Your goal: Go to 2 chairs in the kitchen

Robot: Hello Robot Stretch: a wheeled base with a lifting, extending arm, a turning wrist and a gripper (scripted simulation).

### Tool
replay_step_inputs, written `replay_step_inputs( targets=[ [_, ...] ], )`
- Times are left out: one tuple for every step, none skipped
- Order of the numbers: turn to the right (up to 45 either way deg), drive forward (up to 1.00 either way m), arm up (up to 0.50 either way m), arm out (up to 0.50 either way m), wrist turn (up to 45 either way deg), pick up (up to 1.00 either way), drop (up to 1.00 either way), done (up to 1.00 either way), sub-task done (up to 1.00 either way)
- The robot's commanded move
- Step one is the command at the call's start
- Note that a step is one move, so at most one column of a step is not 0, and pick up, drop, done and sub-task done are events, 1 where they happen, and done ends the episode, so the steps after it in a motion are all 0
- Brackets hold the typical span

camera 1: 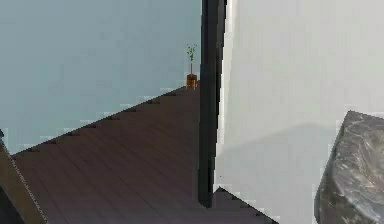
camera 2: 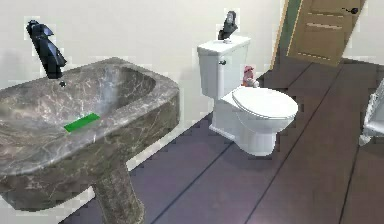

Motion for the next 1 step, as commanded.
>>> replay_step_inputs(
  targets=[
    [3.0,0.0,0.0,0.0,0.0,0.0,0.0,0.0,0.0]
  ],
)
